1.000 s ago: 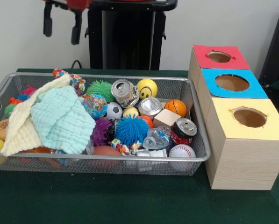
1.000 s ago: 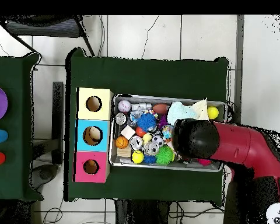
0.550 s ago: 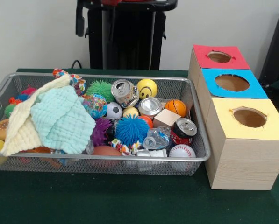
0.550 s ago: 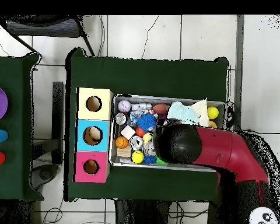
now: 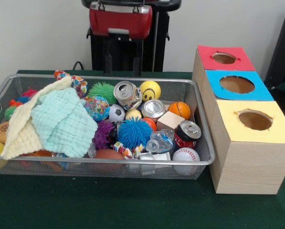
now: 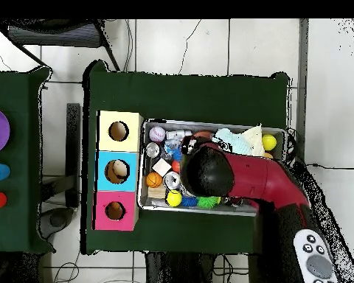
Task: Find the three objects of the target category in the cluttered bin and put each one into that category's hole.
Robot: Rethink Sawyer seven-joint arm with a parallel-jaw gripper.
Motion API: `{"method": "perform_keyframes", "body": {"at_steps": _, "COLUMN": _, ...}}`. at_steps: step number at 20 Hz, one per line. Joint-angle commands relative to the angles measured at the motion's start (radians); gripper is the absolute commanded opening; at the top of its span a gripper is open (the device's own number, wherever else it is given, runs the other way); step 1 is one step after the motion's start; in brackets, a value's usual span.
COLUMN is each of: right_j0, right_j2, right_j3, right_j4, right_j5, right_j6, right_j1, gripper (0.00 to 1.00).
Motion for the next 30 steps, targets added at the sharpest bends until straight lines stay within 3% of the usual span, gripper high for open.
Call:
{"method": "perform_keyframes", "body": {"at_steps": 1, "right_j0": -0.039, "right_j2": 0.125, "right_j3": 0.048, "right_j4": 0.006, "right_j5": -0.032, "right_j6": -0.001, "right_j1": 0.099, "gripper": 1.0}}
{"method": "perform_keyframes", "body": {"at_steps": 10, "right_j0": -0.034, "right_j2": 0.139, "right_j3": 0.015, "right_j4": -0.019, "right_j5": -0.065, "right_j6": 0.021, "right_j1": 0.145, "gripper": 1.0}}
{"method": "perform_keyframes", "body": {"at_steps": 20, "right_j0": -0.025, "right_j2": 0.098, "right_j3": -0.044, "right_j4": -0.077, "right_j5": -0.13, "right_j6": 0.011, "right_j1": 0.232, "gripper": 1.0}}
{"method": "perform_keyframes", "body": {"at_steps": 30, "right_j0": 0.01, "right_j2": 0.023, "right_j3": -0.061, "right_j4": -0.131, "right_j5": -0.065, "right_j6": 0.009, "right_j1": 0.213, "gripper": 1.0}}
